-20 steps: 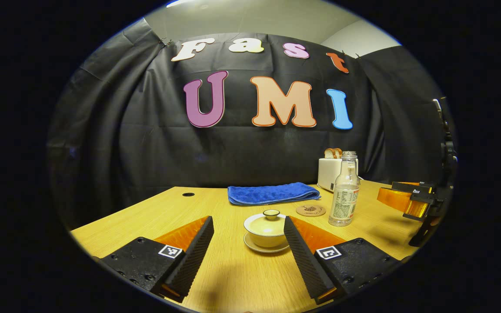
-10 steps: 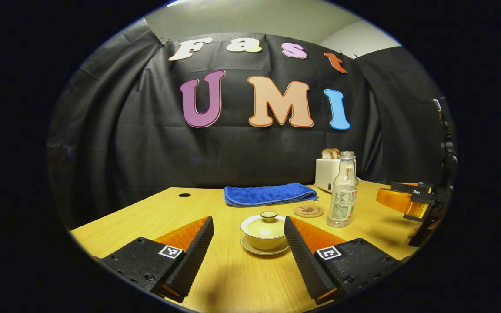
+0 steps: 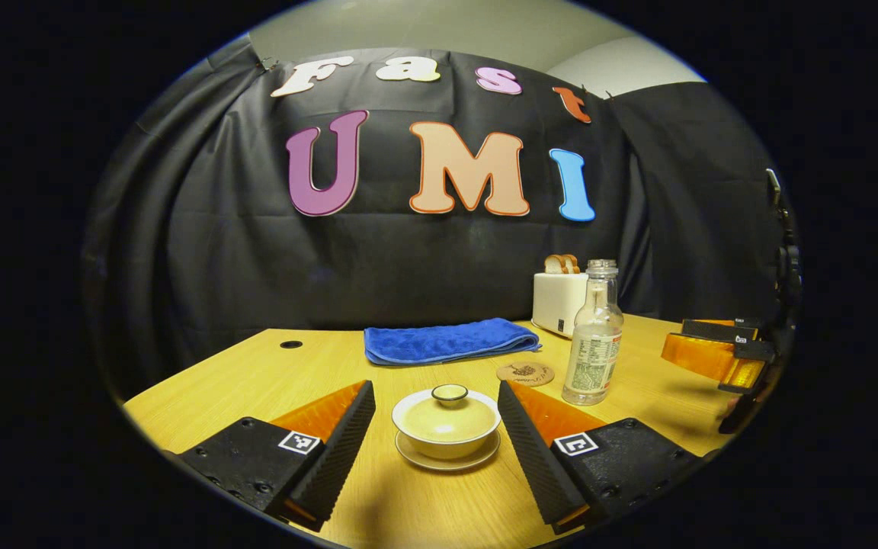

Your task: Open the teacup lid with one hand, grasp the water bottle and pour water into the teacup with the other hand; after pouring, place the water bottle on the coaster and then close the teacup lid.

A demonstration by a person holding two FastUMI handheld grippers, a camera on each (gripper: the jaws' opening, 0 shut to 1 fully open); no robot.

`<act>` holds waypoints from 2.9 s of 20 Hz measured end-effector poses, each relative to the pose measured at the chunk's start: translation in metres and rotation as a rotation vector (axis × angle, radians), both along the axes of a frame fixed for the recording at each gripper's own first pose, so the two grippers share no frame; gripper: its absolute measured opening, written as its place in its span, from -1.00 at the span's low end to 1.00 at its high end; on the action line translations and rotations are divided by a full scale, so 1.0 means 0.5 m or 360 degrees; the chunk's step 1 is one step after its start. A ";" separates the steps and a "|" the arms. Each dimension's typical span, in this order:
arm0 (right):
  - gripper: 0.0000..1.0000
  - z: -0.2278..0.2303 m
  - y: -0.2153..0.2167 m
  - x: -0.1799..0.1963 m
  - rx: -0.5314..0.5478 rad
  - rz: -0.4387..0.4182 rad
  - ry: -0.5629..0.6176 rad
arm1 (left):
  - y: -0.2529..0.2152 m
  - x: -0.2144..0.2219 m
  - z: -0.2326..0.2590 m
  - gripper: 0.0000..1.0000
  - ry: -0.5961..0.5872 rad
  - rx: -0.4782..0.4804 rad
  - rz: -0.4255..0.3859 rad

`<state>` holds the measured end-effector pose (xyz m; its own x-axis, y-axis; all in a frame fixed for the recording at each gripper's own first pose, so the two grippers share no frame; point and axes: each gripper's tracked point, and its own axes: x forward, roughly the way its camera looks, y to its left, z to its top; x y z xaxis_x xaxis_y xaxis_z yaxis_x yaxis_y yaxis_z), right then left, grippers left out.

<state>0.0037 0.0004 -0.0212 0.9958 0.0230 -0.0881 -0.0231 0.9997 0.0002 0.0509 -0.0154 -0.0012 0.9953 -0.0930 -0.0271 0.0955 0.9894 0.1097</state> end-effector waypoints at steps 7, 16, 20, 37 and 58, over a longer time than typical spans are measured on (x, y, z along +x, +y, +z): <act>0.90 -0.001 0.010 0.000 0.0005 0.0042 0.0004 | -0.006 0.063 -0.025 0.90 0.0147 0.0028 -0.0027; 0.90 -0.001 0.010 0.000 0.0005 0.0042 0.0002 | -0.020 0.083 -0.046 0.52 0.0242 0.0059 -0.0090; 0.90 -0.001 0.010 -0.001 0.0005 0.0041 0.0002 | -0.021 0.087 -0.044 0.29 0.0236 0.0064 -0.0099; 0.90 -0.001 0.017 -0.001 0.0009 0.0072 0.0004 | -0.003 0.080 -0.007 -0.42 0.0057 0.0000 -0.0027; 0.83 -0.016 0.030 0.061 0.0013 0.0097 0.0035 | 0.095 -0.030 0.024 -0.43 -0.0106 -0.0011 0.0216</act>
<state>0.0344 0.0152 -0.0291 0.9904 0.0843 -0.1094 -0.0837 0.9964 0.0097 0.0359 0.0323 0.0106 0.9983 0.0422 0.0395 -0.0462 0.9935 0.1043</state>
